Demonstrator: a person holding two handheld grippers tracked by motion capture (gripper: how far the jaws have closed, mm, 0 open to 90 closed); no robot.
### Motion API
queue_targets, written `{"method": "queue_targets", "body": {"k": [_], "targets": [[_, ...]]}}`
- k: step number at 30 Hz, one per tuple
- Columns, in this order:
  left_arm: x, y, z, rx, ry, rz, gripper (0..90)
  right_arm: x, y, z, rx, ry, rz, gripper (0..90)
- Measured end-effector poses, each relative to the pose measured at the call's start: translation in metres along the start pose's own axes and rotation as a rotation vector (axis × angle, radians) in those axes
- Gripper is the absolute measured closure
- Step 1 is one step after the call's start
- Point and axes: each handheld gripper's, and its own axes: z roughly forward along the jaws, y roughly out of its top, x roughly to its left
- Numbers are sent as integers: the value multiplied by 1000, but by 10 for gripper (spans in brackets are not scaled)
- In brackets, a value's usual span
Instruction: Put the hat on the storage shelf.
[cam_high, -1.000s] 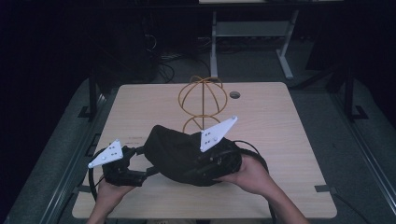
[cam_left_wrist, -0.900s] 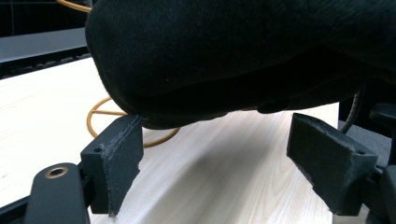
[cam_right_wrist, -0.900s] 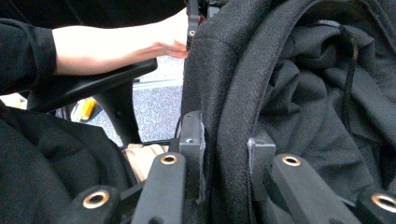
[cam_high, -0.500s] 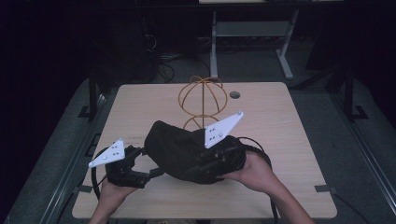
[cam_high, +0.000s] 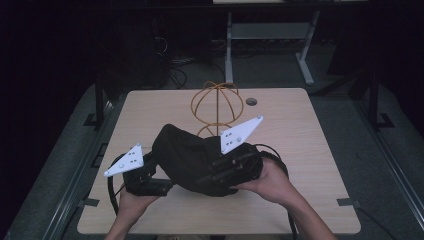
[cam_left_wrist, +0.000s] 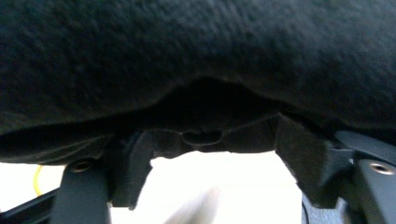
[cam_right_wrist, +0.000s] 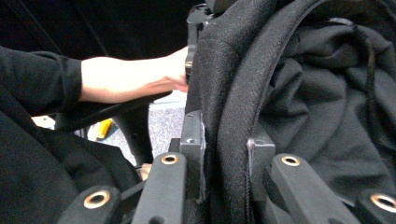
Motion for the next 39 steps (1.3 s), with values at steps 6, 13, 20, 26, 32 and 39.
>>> {"method": "queue_targets", "body": {"k": [6, 13, 20, 26, 32, 39], "targets": [[-1, 5, 5, -43, 8, 33, 585, 1, -1, -1, -32, 30, 12, 745], [0, 6, 2, -38, 17, 39, 718, 1, -4, -13, -77, 7, 19, 742], [0, 8, -9, -32, 26, 47, 720, -2, -11, -20, -121, -25, 48, 731], [-2, 11, -18, -35, 27, 57, 721, -2, -14, -22, -143, -40, 47, 733], [-3, 11, -27, -50, 7, 46, 722, -4, -14, -23, -151, -52, 59, 732], [1, 8, -29, -35, -3, 22, 576, 1, -11, -19, -127, -41, 47, 737]]}}
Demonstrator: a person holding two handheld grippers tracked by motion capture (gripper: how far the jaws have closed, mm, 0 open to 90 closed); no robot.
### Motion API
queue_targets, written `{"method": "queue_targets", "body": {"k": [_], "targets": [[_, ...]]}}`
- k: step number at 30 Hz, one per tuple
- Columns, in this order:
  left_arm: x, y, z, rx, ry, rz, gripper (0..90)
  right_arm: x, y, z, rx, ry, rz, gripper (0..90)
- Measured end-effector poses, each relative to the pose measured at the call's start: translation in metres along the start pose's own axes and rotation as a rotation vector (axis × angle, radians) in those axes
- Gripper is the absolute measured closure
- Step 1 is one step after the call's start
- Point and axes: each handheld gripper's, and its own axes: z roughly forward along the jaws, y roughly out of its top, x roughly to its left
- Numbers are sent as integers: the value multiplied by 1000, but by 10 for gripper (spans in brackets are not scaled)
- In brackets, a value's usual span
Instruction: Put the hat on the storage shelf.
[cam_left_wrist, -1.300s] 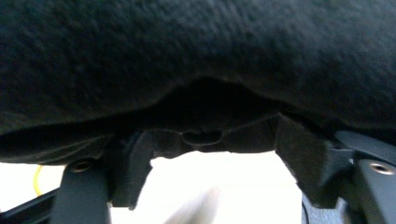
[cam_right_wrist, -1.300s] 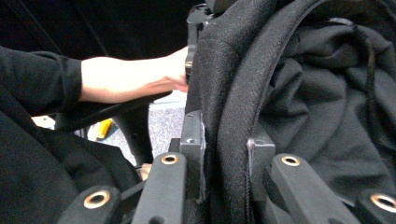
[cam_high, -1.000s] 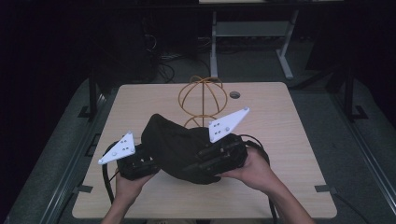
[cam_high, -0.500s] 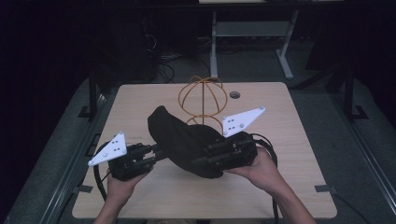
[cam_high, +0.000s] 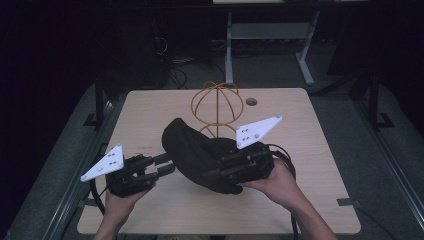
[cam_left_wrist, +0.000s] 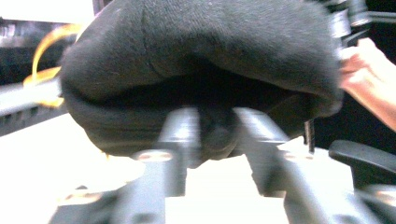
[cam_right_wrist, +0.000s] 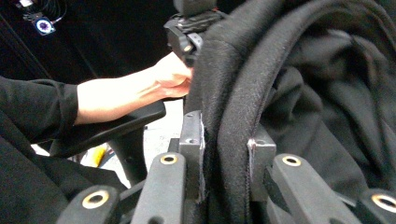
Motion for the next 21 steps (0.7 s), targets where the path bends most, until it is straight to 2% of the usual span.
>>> {"method": "queue_targets", "body": {"k": [1, 2, 4, 5, 6, 7, 11, 15, 17, 20, 21], "targets": [[-1, 0, 2, 0, 15, 4, 547, 0, 0, 0, 4, 0, 4, 737], [-3, 0, 3, -11, 29, 0, 469, 0, 0, 0, 7, -2, 2, 737], [-4, 2, 1, -31, 41, -8, 385, -1, -2, -2, 2, 1, 3, 739], [-4, 4, 0, -37, 40, -13, 385, -1, -2, -2, 2, 1, 3, 739], [-4, 8, -1, -30, 56, -16, 347, 0, -3, -2, 10, 3, 1, 741], [-4, 8, -1, -30, 56, -16, 332, 0, -3, -2, 10, 3, 1, 741], [-2, 14, -6, -18, 109, -8, 314, 0, -3, 3, 32, 14, -7, 740], [5, 11, -8, 2, 137, -32, 294, 0, -6, 3, 30, 34, -6, 741], [12, 7, -6, 11, 139, -65, 271, 2, -6, 2, 32, 59, -20, 740], [17, 3, -4, 23, 123, -84, 250, 4, -5, 1, 21, 84, -29, 740], [21, -1, 0, 36, 87, -132, 244, 5, -4, 1, 18, 91, -35, 741]]}}
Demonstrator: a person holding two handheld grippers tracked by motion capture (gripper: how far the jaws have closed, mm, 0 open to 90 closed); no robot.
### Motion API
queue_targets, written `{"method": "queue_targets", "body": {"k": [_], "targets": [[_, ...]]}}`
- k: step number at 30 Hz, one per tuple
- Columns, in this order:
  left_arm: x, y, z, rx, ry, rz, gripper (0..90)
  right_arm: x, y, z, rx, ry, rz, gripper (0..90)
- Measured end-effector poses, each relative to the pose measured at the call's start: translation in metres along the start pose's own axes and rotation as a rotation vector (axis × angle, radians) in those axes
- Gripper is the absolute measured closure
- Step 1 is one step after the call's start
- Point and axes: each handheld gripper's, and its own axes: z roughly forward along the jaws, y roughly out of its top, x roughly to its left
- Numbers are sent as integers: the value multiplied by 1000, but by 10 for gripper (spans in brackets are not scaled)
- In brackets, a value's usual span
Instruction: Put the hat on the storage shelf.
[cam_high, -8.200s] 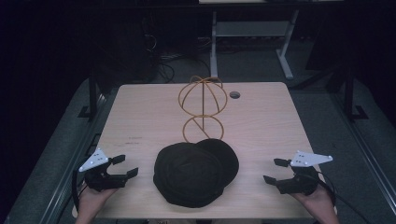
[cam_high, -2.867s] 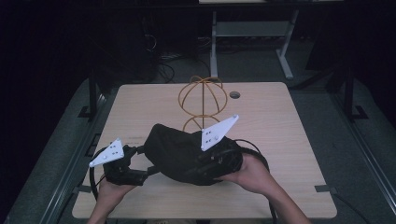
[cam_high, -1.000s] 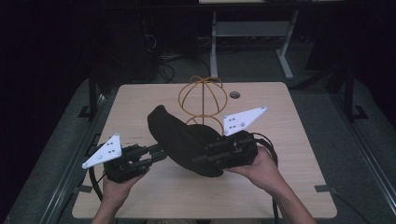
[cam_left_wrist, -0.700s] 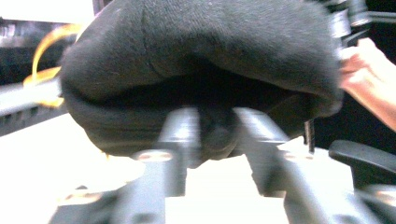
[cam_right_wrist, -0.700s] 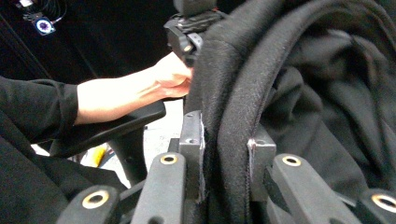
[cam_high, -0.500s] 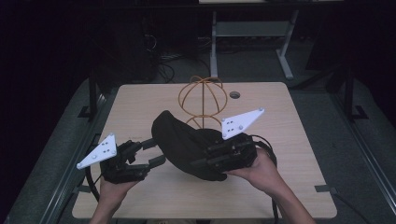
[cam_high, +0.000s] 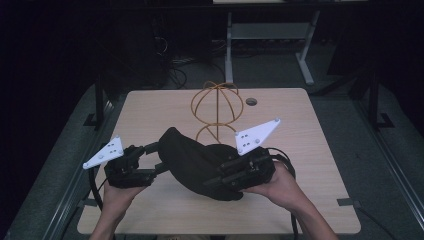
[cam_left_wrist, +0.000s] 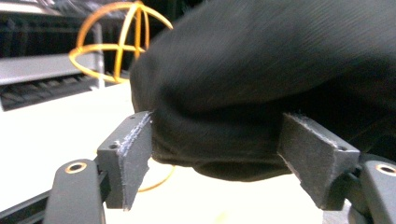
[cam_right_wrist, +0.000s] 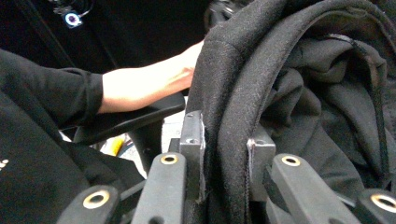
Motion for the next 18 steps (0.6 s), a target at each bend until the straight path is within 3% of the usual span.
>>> {"method": "queue_targets", "body": {"k": [5, 8, 12, 13, 18], "targets": [[9, -3, 7, -5, -87, -69, 287, 1, 0, 2, 8, 18, -17, 741], [17, -4, 12, -34, -162, -116, 404, 2, 0, 3, 15, 44, -26, 743], [23, -1, 14, -67, -186, -118, 604, 3, 0, 3, 11, 67, -28, 748], [24, 0, 14, -74, -190, -107, 713, 3, 0, 1, -5, 71, -31, 748], [25, 6, 15, -84, -198, -86, 835, 0, -3, -3, -20, 70, -26, 751]]}}
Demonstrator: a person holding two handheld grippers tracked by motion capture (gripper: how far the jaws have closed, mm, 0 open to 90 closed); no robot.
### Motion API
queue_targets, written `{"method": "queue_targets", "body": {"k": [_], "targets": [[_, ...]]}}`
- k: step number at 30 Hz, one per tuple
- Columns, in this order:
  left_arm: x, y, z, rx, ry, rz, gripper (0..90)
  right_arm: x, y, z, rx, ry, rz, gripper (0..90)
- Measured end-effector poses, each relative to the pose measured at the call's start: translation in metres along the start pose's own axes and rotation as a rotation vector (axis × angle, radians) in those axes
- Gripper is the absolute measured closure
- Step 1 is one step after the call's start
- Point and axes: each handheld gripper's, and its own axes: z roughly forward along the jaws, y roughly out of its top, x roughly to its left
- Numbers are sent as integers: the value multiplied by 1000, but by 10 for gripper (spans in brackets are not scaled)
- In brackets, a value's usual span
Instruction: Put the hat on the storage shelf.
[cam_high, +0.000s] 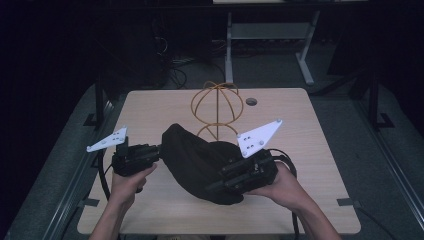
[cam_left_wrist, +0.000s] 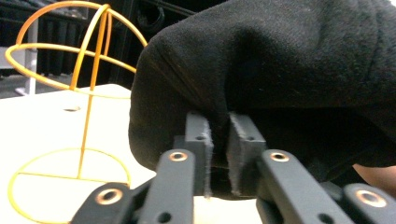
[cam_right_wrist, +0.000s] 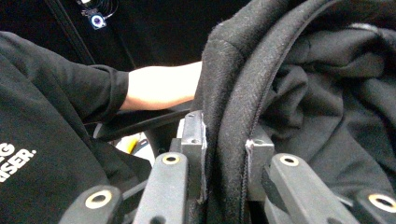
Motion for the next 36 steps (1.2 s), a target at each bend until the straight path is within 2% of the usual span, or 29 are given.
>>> {"method": "queue_targets", "body": {"k": [8, 13, 15, 19, 22, 24, 28, 32, 35, 36], "targets": [[-4, 10, -4, 50, 44, 28, 861, -7, -14, -7, -41, -31, 36, 730], [-10, 30, -8, 70, 78, 69, 862, -14, -25, -10, -69, -60, 56, 704], [-14, 42, -8, 102, 102, 108, 863, -17, -29, -10, -91, -62, 60, 699], [-19, 57, -7, 119, 117, 137, 863, -22, -36, -10, -118, -78, 55, 663], [-23, 66, -6, 149, 132, 162, 864, -28, -44, -9, -151, -83, 74, 646], [-24, 71, -5, 165, 140, 178, 864, -29, -45, -9, -150, -87, 72, 638], [-27, 82, -3, 175, 145, 197, 864, -33, -49, -9, -137, -148, 71, 577], [-31, 90, 0, 205, 160, 227, 865, -36, -52, -8, -138, -156, 83, 568], [-33, 96, 1, 221, 174, 248, 865, -39, -54, -7, -121, -208, 88, 516], [-33, 97, 1, 223, 176, 250, 865, -39, -54, -7, -121, -208, 88, 516]]}}
